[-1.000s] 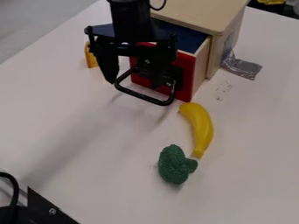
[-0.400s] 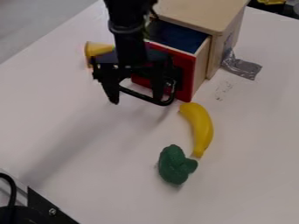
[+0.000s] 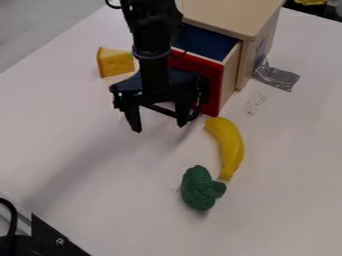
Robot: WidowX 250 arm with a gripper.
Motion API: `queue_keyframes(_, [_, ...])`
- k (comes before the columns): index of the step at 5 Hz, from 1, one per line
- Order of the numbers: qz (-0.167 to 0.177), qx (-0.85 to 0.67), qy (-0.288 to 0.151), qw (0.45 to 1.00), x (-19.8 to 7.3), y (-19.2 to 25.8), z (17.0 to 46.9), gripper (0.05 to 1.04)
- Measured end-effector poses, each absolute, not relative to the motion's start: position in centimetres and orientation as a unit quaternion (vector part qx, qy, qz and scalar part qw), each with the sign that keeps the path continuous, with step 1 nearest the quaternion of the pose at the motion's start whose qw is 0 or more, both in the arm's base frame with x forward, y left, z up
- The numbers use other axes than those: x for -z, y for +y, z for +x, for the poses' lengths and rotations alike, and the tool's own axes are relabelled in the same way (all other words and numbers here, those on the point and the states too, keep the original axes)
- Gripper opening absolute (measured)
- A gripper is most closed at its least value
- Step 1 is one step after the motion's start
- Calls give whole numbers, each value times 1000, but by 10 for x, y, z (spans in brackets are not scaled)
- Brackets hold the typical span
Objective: Clóse the drawer
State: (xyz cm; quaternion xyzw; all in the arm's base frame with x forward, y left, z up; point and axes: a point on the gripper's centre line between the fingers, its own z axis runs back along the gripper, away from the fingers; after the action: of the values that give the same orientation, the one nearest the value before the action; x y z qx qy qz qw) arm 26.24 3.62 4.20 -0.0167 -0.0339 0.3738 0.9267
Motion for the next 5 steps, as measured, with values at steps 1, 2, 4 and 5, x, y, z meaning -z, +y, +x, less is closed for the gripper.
queue_keyframes(1, [-17, -388, -30, 921, -37, 44, 270, 998])
queue_keyframes(2, [-21, -390, -26, 920, -35, 46, 273, 999])
queue_keyframes(4, [-26, -382, -29, 923, -35, 50, 289, 999])
queue_keyframes(5, [-31, -382, -37, 923, -42, 52, 297, 998])
